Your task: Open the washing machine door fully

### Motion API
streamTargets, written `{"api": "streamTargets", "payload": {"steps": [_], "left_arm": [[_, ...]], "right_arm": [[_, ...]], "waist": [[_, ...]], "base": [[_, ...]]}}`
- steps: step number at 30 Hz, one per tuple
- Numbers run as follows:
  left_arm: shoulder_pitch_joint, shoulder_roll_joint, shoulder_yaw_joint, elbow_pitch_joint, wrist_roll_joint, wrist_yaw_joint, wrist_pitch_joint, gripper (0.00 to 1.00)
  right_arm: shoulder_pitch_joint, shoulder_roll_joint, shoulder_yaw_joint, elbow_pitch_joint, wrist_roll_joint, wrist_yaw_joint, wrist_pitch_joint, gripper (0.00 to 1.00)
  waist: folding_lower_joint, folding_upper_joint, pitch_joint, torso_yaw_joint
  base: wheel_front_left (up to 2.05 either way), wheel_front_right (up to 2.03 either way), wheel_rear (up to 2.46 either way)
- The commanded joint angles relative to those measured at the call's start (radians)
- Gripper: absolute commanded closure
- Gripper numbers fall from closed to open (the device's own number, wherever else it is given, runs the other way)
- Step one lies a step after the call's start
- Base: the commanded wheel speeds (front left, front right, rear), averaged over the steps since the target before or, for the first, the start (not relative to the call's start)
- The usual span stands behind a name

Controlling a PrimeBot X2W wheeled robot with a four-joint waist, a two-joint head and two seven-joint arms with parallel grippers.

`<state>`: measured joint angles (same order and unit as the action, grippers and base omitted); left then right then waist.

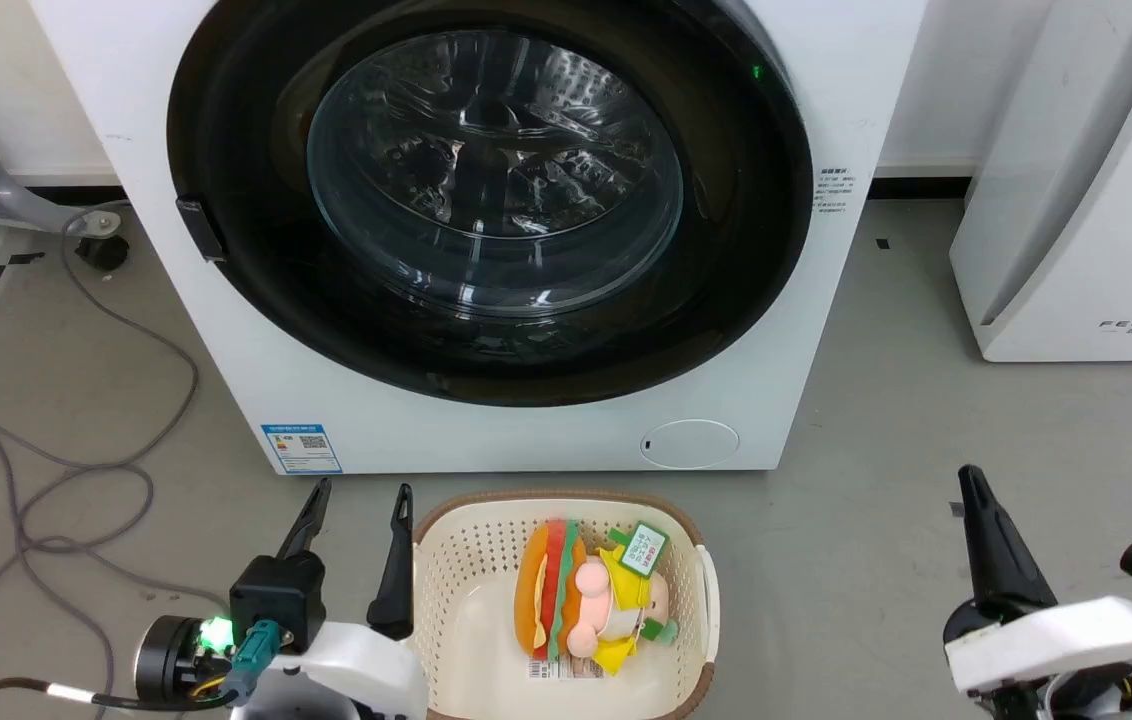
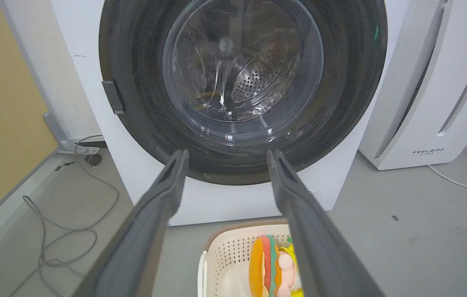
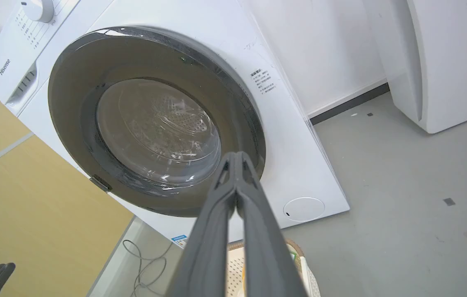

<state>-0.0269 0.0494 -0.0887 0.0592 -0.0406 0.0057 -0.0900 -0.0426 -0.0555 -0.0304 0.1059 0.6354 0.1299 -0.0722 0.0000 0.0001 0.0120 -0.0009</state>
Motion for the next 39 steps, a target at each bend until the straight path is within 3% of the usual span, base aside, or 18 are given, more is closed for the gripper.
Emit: {"api": "streamTargets", "payload": {"steps": [1, 14, 39], "left_arm": [[-0.021, 0.001, -0.007, 0.004, -0.005, 0.001, -0.009, 0.0], [-0.048, 0.001, -0.036, 0.012, -0.013, 0.001, -0.037, 0.0], [-0.133, 0.001, -0.119, 0.013, -0.037, 0.007, -0.089, 0.0]], "right_arm": [[-0.023, 0.001, -0.003, 0.01, 0.037, 0.001, -0.002, 1.0], [-0.193, -0.068, 0.012, 0.121, 0.235, 0.001, -0.001, 1.0], [-0.736, -0.21, 0.112, 0.577, 0.516, 0.001, 0.036, 1.0]], "waist": [[0.0, -0.0001, 0.001, 0.0], [0.0, -0.0001, 0.026, 0.004], [0.0, -0.0001, 0.124, 0.052]], "base": [[0.0, 0.0, 0.0], [0.0, 0.0, 0.0], [0.0, 0.0, 0.0]]}}
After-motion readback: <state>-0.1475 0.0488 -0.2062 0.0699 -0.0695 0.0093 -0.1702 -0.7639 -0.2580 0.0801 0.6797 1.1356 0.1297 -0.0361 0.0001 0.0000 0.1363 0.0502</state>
